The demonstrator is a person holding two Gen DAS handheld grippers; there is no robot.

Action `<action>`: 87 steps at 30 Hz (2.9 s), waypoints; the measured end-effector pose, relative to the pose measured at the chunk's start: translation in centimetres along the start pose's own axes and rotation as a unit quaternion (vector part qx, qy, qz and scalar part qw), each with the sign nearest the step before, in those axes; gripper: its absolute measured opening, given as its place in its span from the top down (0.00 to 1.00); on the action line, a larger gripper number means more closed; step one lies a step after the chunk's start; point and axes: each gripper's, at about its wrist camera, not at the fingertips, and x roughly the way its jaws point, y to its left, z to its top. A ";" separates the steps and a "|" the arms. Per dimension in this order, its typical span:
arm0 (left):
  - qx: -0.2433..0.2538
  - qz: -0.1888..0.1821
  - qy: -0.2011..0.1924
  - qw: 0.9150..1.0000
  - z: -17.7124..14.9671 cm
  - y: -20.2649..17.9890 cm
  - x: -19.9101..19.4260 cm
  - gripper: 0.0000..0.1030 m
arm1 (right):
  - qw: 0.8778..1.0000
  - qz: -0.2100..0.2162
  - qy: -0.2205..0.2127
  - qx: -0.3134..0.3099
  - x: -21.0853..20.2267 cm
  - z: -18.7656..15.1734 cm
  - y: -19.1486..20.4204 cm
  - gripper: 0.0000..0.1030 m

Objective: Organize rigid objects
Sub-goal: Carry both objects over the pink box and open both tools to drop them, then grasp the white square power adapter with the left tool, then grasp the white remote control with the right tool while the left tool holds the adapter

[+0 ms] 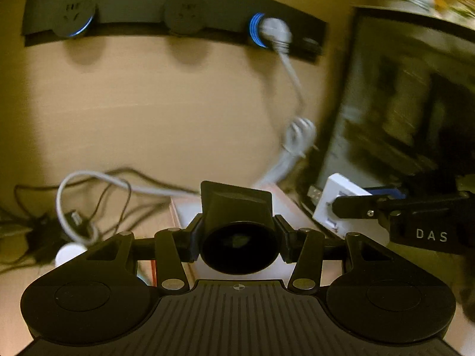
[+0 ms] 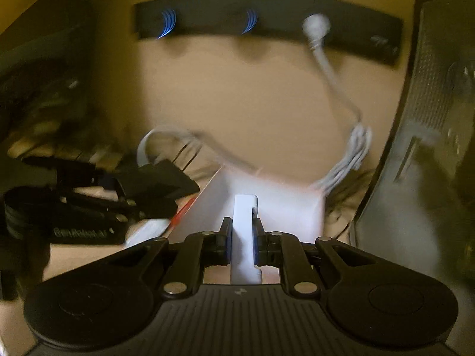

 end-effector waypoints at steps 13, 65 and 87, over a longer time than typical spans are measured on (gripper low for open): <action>-0.096 0.026 0.011 0.995 -1.9 4.5 3.4 0.49 | 0.998 -0.024 0.000 0.057 4.4 -0.1 -2.4 0.31; -0.083 0.102 0.130 0.983 -13.6 2.3 -0.8 0.51 | 0.991 0.005 0.118 0.066 4.0 -15.2 2.8 0.06; -0.270 0.235 0.053 0.932 -18.3 12.3 -19.7 0.51 | 0.996 0.007 0.067 0.057 17.2 -5.9 17.7 0.58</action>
